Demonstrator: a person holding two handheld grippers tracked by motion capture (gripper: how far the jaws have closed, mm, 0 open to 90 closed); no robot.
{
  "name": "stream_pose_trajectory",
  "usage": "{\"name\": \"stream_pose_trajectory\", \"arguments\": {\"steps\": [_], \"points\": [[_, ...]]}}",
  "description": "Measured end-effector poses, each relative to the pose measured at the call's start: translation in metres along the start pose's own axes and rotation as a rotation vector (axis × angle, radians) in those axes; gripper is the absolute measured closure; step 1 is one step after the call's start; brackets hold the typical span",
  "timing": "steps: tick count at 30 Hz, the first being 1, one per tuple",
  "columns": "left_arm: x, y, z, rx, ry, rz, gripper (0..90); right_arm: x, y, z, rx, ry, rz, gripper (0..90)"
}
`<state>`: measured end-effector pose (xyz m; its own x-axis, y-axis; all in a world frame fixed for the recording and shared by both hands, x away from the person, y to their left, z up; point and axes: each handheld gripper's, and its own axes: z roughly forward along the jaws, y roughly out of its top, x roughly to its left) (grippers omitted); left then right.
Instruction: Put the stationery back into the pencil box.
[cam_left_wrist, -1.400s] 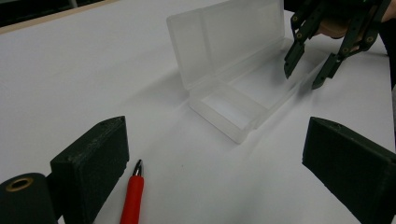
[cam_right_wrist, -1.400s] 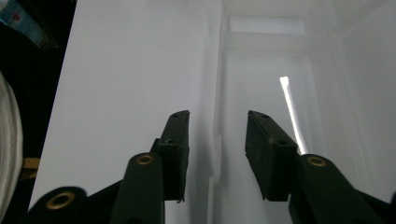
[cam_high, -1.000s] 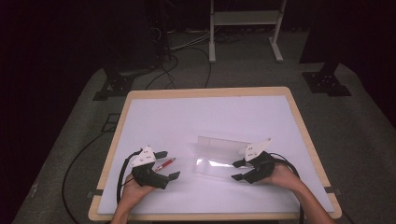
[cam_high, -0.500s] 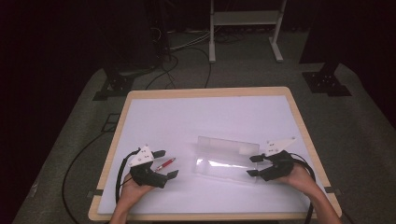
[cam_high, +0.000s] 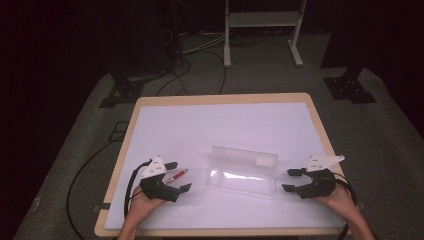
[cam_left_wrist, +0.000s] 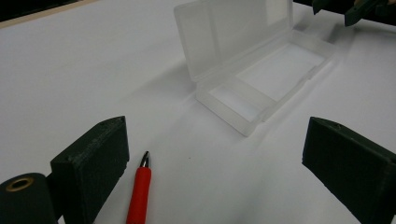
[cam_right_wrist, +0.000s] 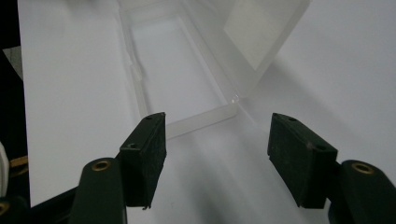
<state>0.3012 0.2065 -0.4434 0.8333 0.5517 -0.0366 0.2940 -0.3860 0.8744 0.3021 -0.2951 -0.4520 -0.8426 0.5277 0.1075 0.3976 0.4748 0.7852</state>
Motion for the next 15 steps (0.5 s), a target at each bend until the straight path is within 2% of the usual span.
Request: {"name": "stream_pose_trajectory", "arguments": {"steps": [7, 13, 15], "points": [[0.003, -0.004, 0.0, 0.026, 0.01, 0.002, 10.1, -0.001, -0.009, -0.012, -0.033, -0.027, 0.006, 35.8], [0.008, -0.008, -0.001, 0.068, 0.046, 0.016, 14.8, -0.004, -0.018, -0.018, -0.035, -0.045, 0.022, 35.0], [0.01, -0.01, -0.001, 0.078, 0.039, 0.015, 18.1, -0.004, -0.021, -0.019, -0.034, -0.046, 0.029, 34.9]]}}
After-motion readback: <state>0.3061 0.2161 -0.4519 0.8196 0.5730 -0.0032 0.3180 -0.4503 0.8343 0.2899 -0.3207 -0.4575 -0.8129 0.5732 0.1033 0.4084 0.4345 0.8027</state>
